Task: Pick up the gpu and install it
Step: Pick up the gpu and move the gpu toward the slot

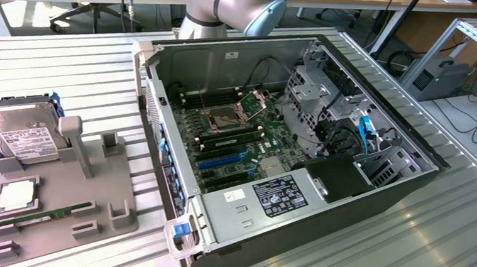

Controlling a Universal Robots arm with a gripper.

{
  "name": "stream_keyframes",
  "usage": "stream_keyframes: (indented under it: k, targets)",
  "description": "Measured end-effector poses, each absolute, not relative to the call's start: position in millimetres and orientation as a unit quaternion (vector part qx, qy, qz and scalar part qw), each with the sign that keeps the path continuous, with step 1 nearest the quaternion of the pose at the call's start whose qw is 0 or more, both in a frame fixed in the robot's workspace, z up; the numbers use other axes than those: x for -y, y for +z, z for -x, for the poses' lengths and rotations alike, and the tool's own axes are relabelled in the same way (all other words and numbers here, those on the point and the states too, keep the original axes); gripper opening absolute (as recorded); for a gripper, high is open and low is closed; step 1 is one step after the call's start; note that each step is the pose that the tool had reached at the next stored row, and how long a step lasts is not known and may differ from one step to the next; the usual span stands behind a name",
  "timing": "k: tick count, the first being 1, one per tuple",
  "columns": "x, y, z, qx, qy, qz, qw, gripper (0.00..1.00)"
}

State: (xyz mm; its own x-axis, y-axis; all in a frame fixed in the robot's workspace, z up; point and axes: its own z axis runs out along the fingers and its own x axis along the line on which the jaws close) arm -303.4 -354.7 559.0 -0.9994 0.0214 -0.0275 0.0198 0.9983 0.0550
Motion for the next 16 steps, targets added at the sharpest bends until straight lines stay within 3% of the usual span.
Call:
stream_keyframes:
  k: [16]
  targets:
    - [346.6,558.7,294.4,-0.999,0.027,-0.01,0.014,0.27]
